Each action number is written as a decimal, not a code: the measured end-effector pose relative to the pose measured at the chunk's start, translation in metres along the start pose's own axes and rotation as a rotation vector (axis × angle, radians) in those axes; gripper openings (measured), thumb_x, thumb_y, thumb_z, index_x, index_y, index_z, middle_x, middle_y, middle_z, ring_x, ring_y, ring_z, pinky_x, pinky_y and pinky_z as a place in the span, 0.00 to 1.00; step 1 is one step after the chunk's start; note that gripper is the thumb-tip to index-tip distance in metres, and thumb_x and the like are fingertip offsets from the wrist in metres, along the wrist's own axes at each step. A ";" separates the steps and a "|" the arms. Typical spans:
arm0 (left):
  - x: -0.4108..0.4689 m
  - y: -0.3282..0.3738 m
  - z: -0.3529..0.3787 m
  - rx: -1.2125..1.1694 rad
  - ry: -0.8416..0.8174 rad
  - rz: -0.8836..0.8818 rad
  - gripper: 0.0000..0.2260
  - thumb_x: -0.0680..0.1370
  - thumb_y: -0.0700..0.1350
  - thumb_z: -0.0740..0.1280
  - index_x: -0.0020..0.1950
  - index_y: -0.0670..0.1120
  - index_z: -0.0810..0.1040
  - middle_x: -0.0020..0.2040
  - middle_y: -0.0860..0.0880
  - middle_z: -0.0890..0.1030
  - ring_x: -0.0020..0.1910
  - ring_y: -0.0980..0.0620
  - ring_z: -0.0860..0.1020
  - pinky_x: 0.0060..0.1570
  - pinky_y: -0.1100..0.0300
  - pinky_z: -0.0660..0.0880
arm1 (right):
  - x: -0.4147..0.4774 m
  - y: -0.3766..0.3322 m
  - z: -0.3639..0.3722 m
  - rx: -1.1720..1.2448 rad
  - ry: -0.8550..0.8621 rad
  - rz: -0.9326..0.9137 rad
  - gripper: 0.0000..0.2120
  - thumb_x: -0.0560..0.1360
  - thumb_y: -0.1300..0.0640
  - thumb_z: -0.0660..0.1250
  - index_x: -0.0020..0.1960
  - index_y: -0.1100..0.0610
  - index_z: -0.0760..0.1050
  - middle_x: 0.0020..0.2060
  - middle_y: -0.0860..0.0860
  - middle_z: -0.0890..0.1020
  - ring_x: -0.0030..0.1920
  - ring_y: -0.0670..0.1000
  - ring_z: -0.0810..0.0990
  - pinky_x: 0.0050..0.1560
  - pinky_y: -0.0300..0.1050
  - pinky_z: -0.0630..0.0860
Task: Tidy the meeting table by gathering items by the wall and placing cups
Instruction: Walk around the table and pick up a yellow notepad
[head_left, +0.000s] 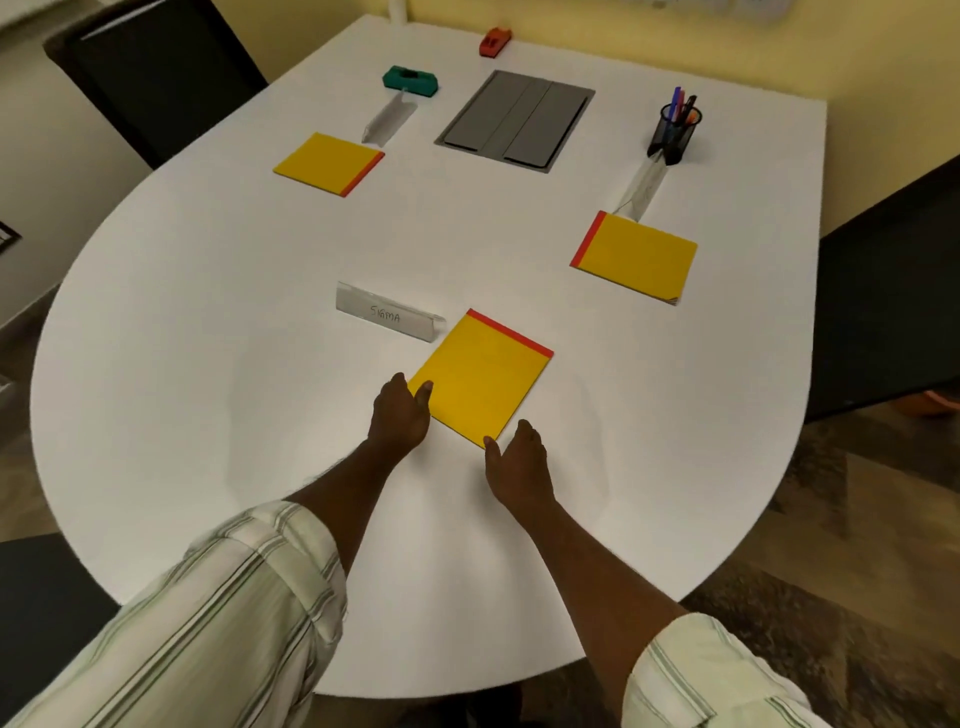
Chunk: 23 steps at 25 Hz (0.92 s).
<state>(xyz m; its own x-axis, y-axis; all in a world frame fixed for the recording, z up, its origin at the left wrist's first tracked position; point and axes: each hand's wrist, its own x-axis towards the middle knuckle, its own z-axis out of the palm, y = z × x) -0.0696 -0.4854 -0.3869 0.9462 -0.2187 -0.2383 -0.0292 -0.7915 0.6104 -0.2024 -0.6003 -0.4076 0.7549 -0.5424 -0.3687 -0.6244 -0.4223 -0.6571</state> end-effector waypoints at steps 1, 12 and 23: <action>0.008 -0.002 0.000 0.005 -0.001 -0.012 0.23 0.81 0.52 0.57 0.65 0.33 0.68 0.63 0.33 0.73 0.64 0.36 0.71 0.61 0.49 0.67 | 0.005 -0.004 0.001 0.038 -0.005 0.013 0.32 0.80 0.48 0.59 0.75 0.65 0.53 0.72 0.61 0.64 0.72 0.58 0.63 0.71 0.47 0.61; 0.083 -0.029 0.018 0.025 -0.092 -0.150 0.20 0.81 0.49 0.59 0.62 0.33 0.71 0.62 0.33 0.74 0.63 0.36 0.71 0.63 0.50 0.65 | 0.065 -0.026 0.028 0.323 0.019 0.423 0.29 0.79 0.50 0.62 0.70 0.70 0.60 0.68 0.65 0.68 0.68 0.61 0.68 0.69 0.55 0.66; 0.099 -0.043 0.019 0.092 -0.136 -0.072 0.16 0.81 0.45 0.59 0.51 0.32 0.77 0.53 0.34 0.80 0.56 0.36 0.76 0.57 0.48 0.70 | 0.090 -0.026 0.035 0.447 0.104 0.734 0.26 0.77 0.48 0.66 0.64 0.69 0.70 0.61 0.63 0.77 0.62 0.62 0.76 0.60 0.50 0.71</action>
<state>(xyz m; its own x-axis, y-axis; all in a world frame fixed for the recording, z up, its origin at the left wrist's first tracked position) 0.0193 -0.4838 -0.4506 0.8950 -0.2300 -0.3821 0.0013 -0.8555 0.5179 -0.1113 -0.6125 -0.4461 0.1563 -0.6389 -0.7532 -0.7925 0.3741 -0.4817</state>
